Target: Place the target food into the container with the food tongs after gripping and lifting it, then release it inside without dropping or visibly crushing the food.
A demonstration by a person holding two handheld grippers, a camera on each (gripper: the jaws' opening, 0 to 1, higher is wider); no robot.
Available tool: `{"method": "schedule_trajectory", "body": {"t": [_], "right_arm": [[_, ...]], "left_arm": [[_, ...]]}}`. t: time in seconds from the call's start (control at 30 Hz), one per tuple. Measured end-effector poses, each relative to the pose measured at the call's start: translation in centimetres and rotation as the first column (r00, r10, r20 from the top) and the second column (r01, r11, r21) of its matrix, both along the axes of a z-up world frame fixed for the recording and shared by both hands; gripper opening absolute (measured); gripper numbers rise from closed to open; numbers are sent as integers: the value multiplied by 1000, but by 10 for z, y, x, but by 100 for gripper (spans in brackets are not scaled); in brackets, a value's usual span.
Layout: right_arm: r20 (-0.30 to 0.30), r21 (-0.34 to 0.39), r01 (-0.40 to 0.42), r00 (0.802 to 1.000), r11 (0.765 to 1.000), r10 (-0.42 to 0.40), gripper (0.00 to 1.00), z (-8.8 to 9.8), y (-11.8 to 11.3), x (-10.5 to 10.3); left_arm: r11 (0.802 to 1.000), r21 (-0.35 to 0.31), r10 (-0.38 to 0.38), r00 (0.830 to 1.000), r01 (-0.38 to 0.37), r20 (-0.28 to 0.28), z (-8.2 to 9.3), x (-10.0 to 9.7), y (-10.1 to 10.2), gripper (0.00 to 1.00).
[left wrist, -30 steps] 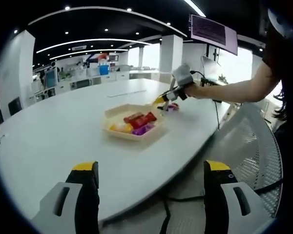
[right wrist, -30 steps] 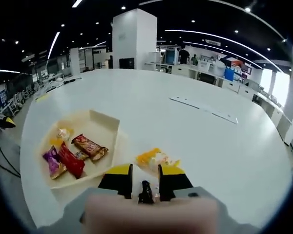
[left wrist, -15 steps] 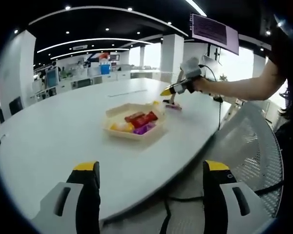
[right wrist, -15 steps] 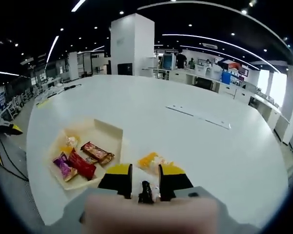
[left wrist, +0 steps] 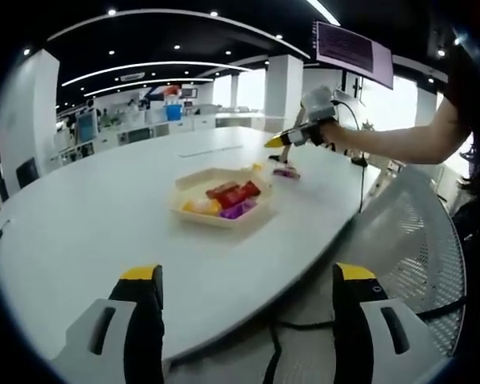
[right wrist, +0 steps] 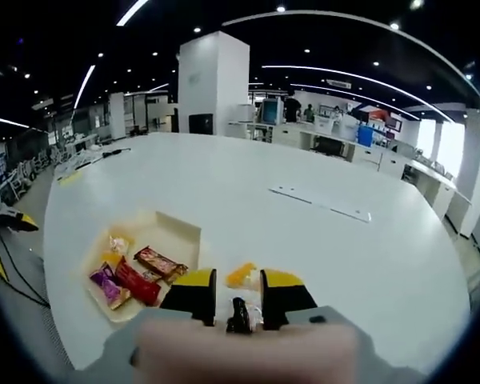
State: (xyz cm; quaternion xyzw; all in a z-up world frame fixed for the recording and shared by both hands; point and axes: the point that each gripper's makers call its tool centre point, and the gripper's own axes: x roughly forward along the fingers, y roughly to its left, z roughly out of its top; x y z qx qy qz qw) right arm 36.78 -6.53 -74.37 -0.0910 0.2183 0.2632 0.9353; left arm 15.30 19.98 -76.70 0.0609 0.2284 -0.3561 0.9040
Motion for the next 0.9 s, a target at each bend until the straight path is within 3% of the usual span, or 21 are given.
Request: {"method": "schedule_trajectory", "body": {"t": [0.23,0.53,0.7,0.9], "right_arm": [[21,16,-3,1000,1000,2,20,23,1,-1],[65,-27,-26,997,999,27,21,48,5,2],[98,-22,-33,995,999,35,21,75,12,7],[94,-18,-58,994,998,60,21,89,29,7]], "left_arm": [[1000,-1,-6,1000,6,-3,0,0,0,83],[1000,1,-2,1000,2,-2,0,1,0,83],[1000,1,-1,1000,1,-4,-1,1,1,83],[1000,-1,2,1000,-2,-1,0,1,1,82]]}}
